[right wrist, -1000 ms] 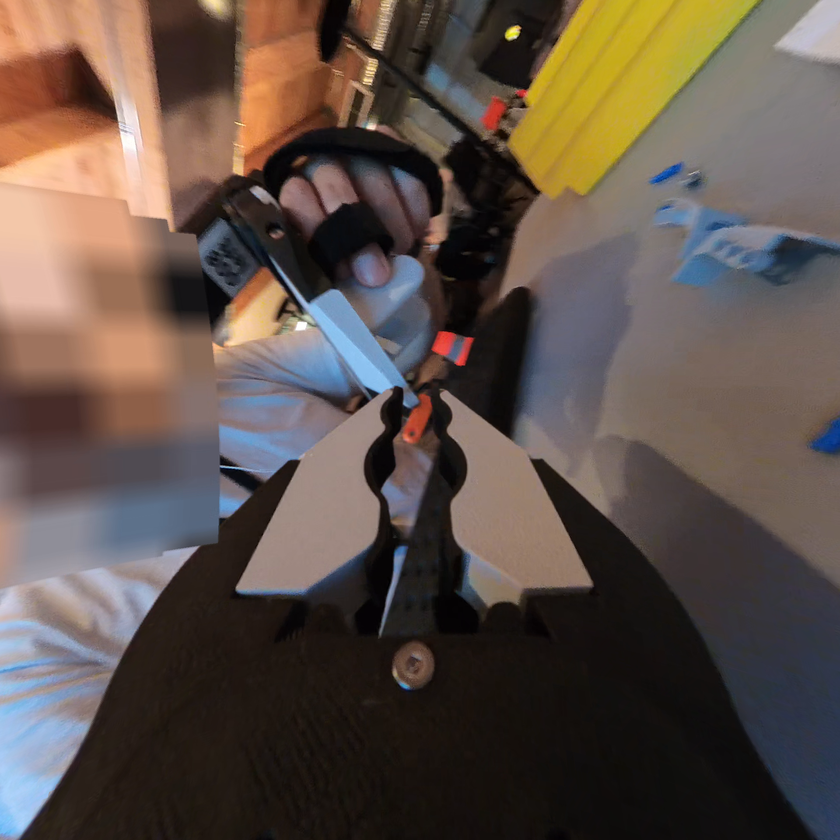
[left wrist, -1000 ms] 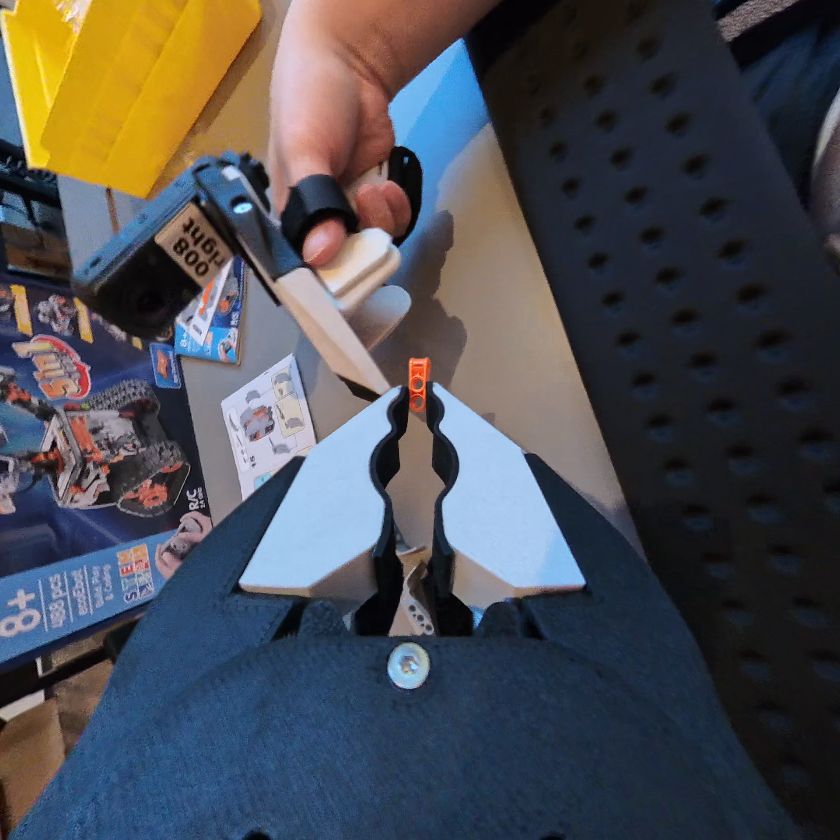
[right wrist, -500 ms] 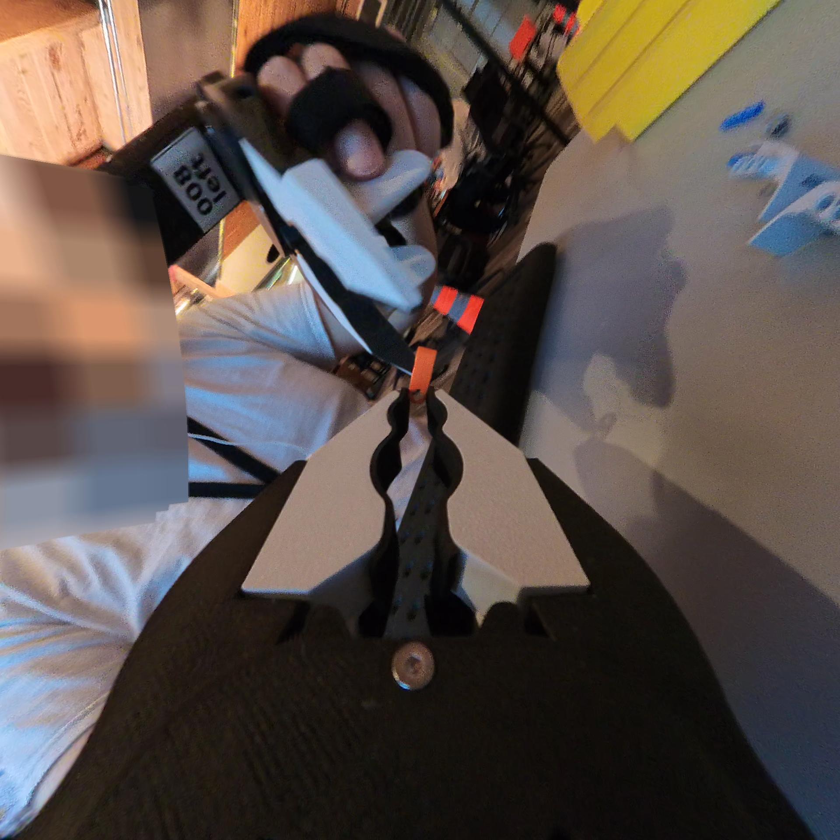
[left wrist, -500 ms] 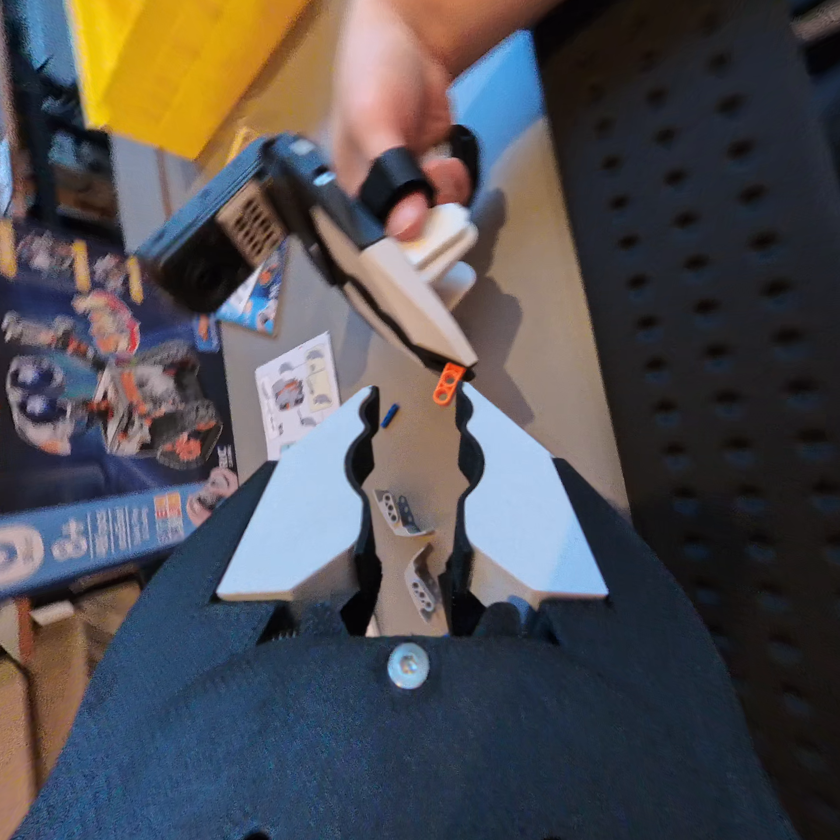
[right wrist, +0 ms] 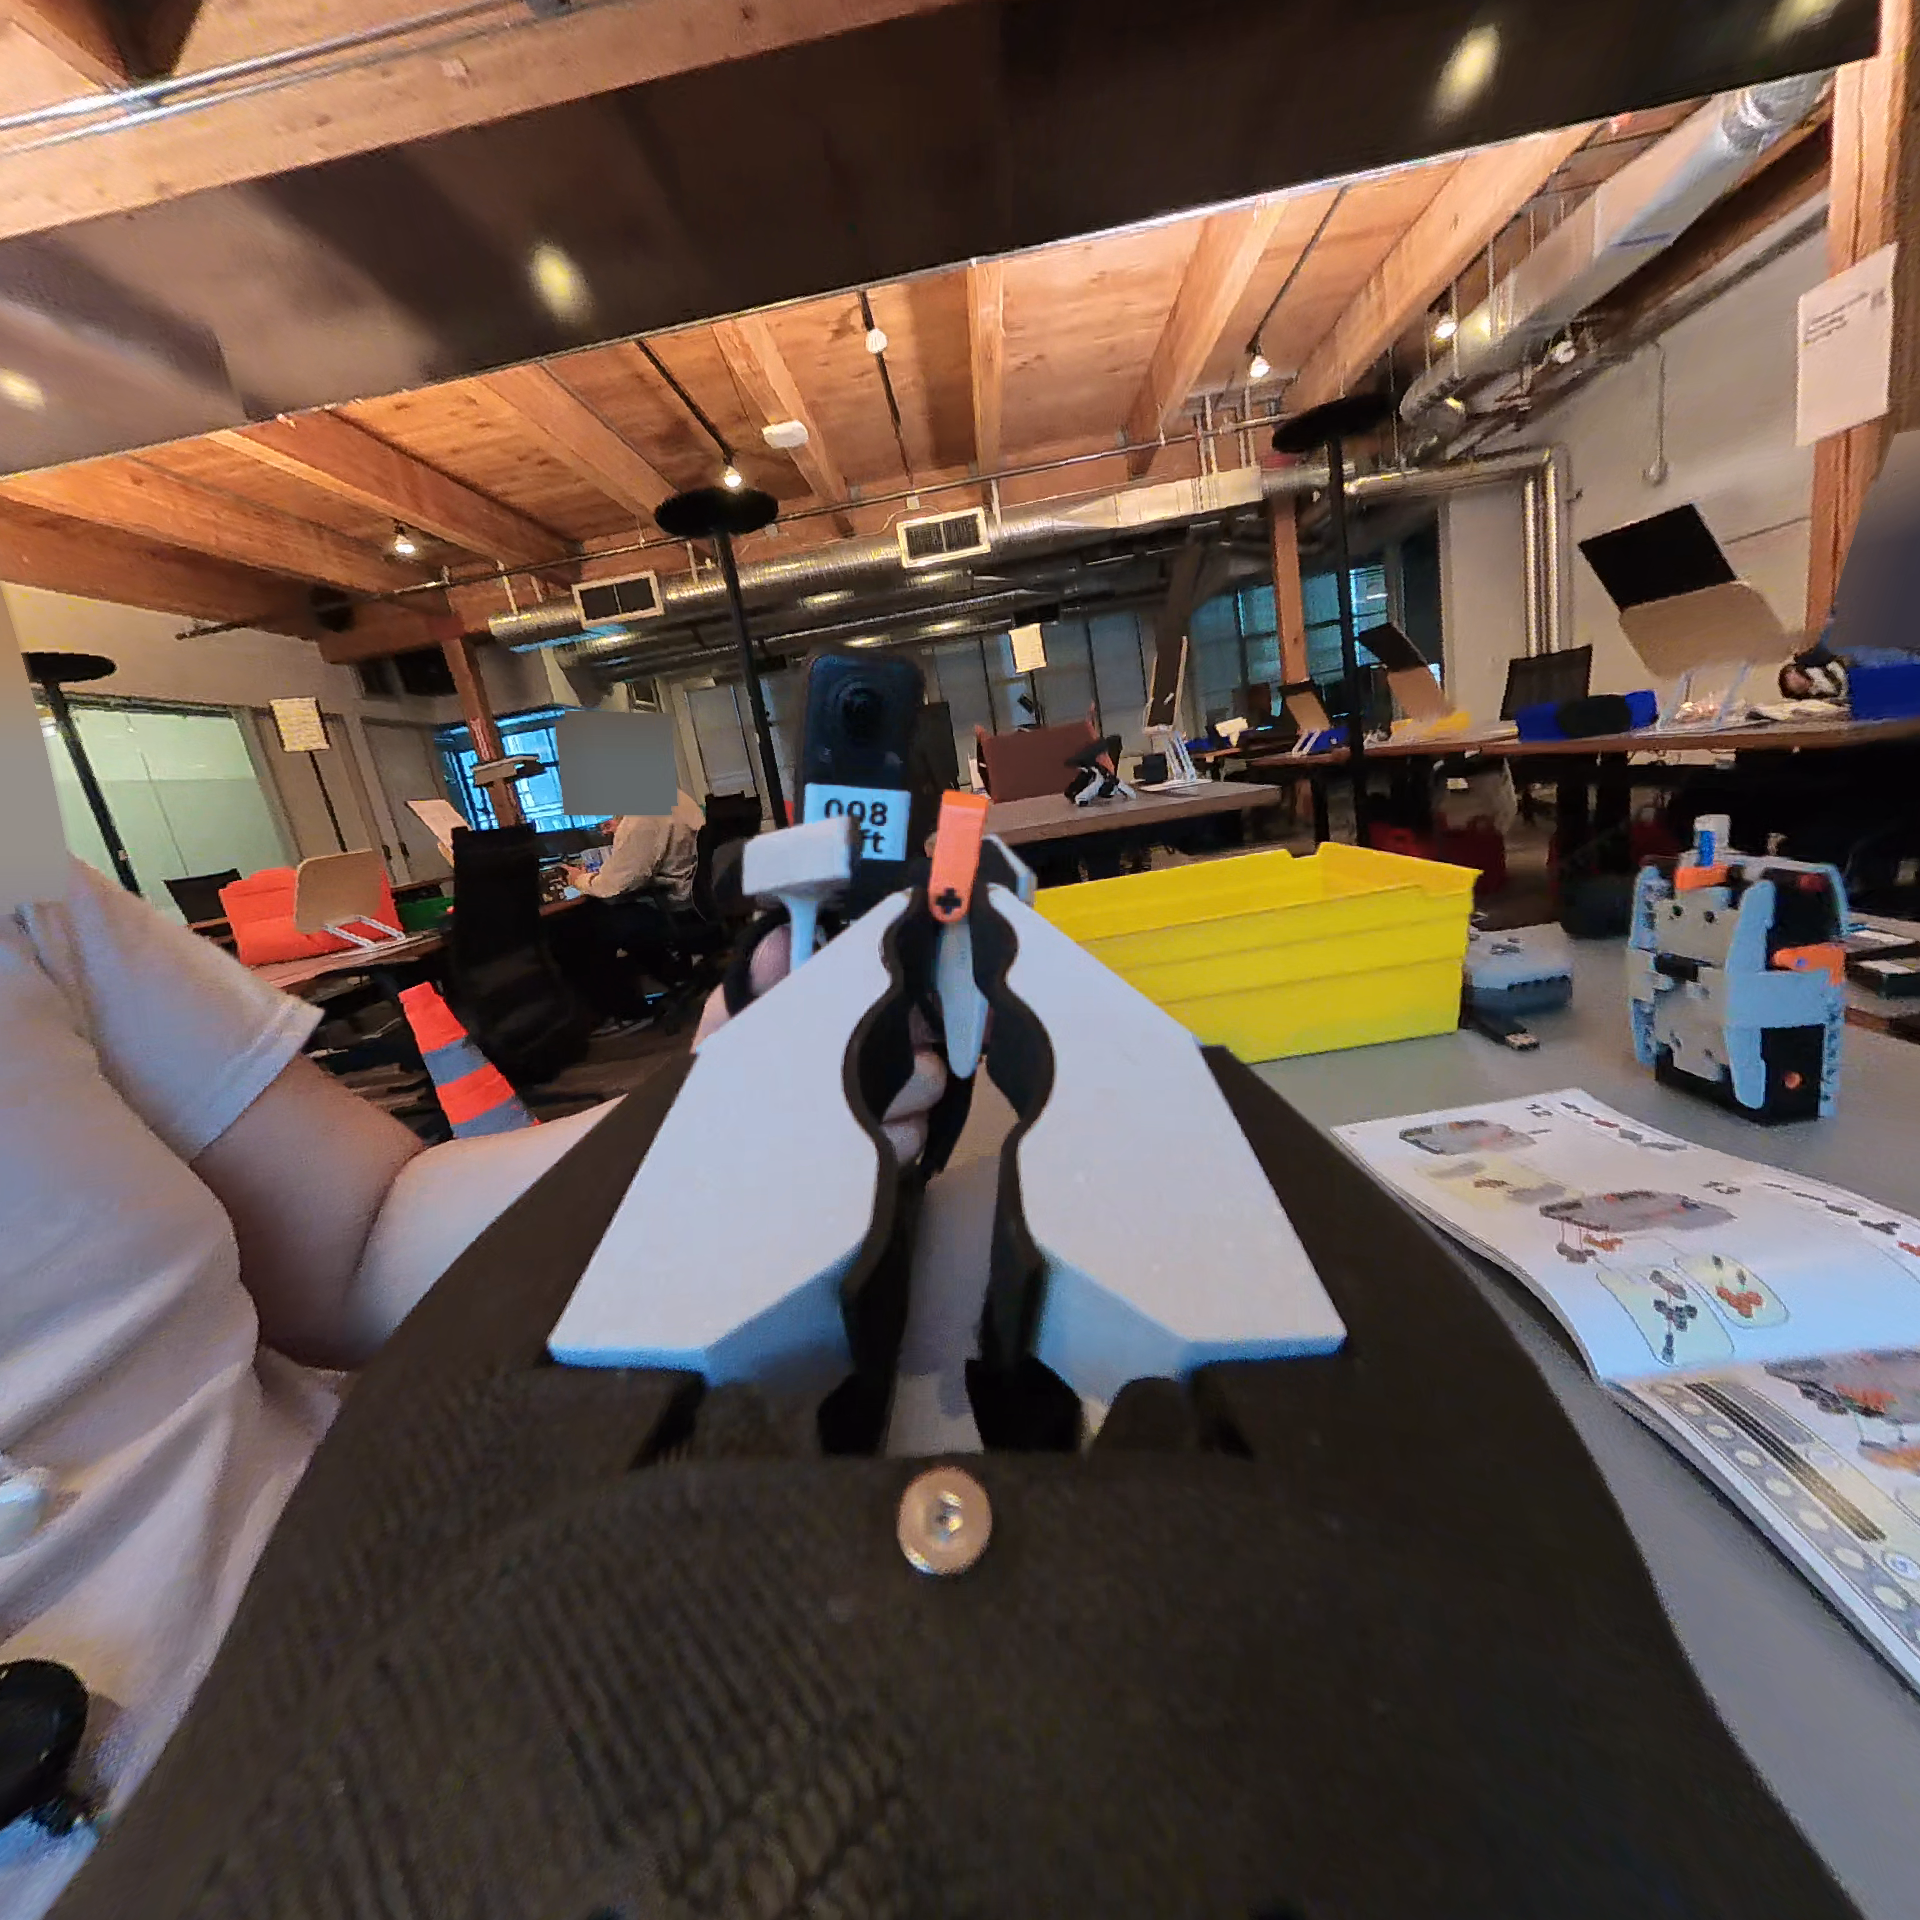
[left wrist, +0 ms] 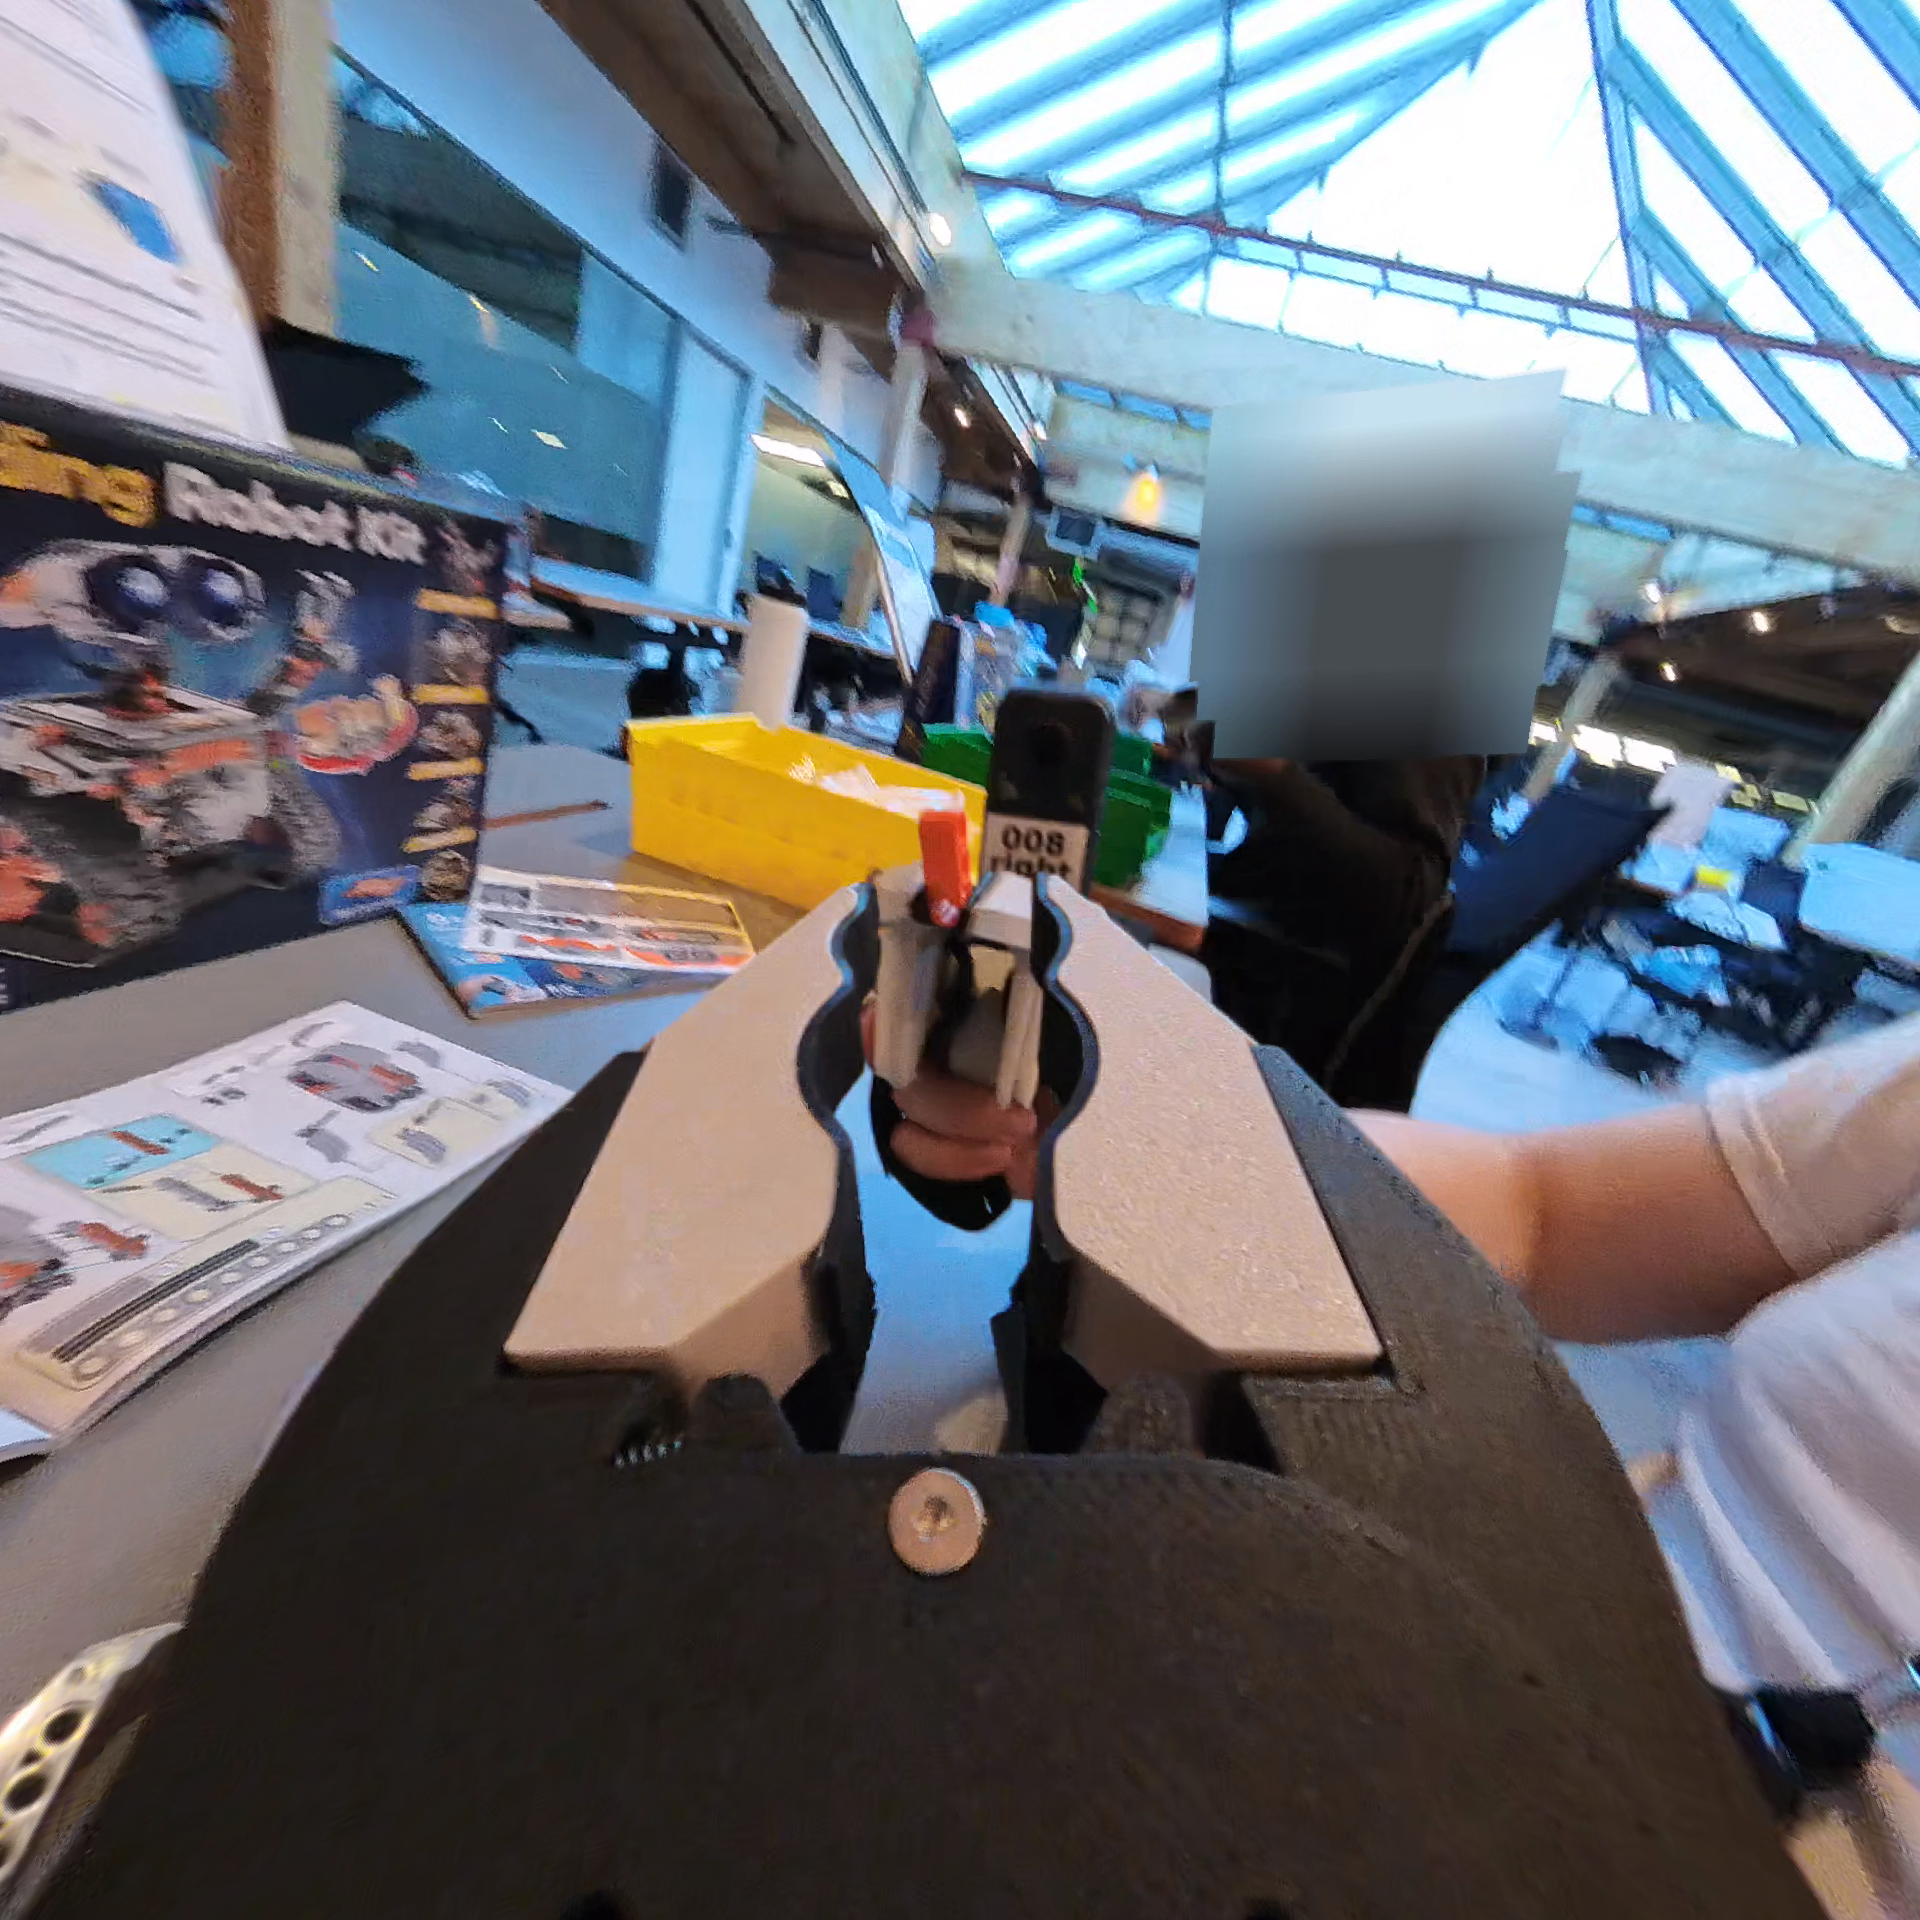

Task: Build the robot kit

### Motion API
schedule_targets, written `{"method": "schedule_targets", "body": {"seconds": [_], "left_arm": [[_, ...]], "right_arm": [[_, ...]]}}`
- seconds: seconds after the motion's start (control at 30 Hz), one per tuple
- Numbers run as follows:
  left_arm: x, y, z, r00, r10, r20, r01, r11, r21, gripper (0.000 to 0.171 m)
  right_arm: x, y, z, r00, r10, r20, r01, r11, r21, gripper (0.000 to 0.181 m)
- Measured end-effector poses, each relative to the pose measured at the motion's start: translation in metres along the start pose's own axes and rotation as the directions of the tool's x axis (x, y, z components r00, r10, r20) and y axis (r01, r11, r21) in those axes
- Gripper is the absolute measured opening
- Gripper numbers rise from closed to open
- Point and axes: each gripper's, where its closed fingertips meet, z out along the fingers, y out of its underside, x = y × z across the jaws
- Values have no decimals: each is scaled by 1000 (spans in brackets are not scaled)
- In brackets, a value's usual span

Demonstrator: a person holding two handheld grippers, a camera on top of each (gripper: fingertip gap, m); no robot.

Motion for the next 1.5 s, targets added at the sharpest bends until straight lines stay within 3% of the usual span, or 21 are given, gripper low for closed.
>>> {"method": "schedule_targets", "body": {"seconds": [0.2, 0.5, 0.67, 0.77, 0.83, 0.9, 0.97, 1.0, 1.07, 1.13, 1.2, 1.27, 1.33, 1.5], "left_arm": [[-5, 13, 8, 993, 113, 22, -112, 992, -50, 14], [-14, 22, 8, 965, 258, 51, -250, 959, -134, 8], [-14, 22, 9, 917, 393, 69, -372, 906, -203, 7], [-22, 28, 8, 862, 503, 69, -449, 818, -361, 8], [-22, 33, 6, 840, 543, 10, -472, 739, -481, 7], [-28, 33, 2, 783, 621, -39, -520, 619, -589, 7], [-39, 24, -4, 661, 746, -80, -592, 452, -667, 7], [-45, 18, -7, 585, 805, -100, -620, 364, -695, 8], [-48, 11, -10, 465, 871, -157, -656, 221, -721, 8], [-46, 5, -8, 367, 910, -191, -689, 129, -713, 8], [-45, 2, -6, 278, 936, -215, -705, 47, -708, 8], [-41, 5, -3, 226, 943, -243, -713, -10, -701, 8], [-38, 8, -1, 216, 941, -259, -713, -29, -700, 7], [-40, 7, 1, 213, 942, -258, -696, -39, -717, 7]], "right_arm": [[0, 12, -2, 999, -45, 21, 47, 997, -66, 6], [11, 26, -6, 994, -109, -8, 106, 982, -154, 6], [12, 25, -6, 987, -160, -6, 157, 973, -170, 6], [24, 28, -11, 940, -334, -69, 300, 906, -298, 13], [26, 30, -13, 858, -509, -67, 445, 802, -399, 20], [23, 34, -12, 745, -668, -1, 577, 644, -503, 21], [16, 35, -10, 659, -747, 80, 651, 514, -559, 21], [14, 33, -9, 647, -756, 95, 659, 492, -569, 21], [8, 19, -6, 685, -725, 72, 633, 543, -552, 20], [9, 2, -2, 734, -679, 16, 584, 618, -526, 19], [9, -1, 2, 703, -709, 52, 614, 570, -546, 18], [14, 4, 2, 593, -795, 127, 687, 417, -595, 19], [18, 7, 5, 529, -833, 161, 710, 331, -622, 18], [22, 6, 8, 519, -841, 156, 697, 311, -646, 12]]}}
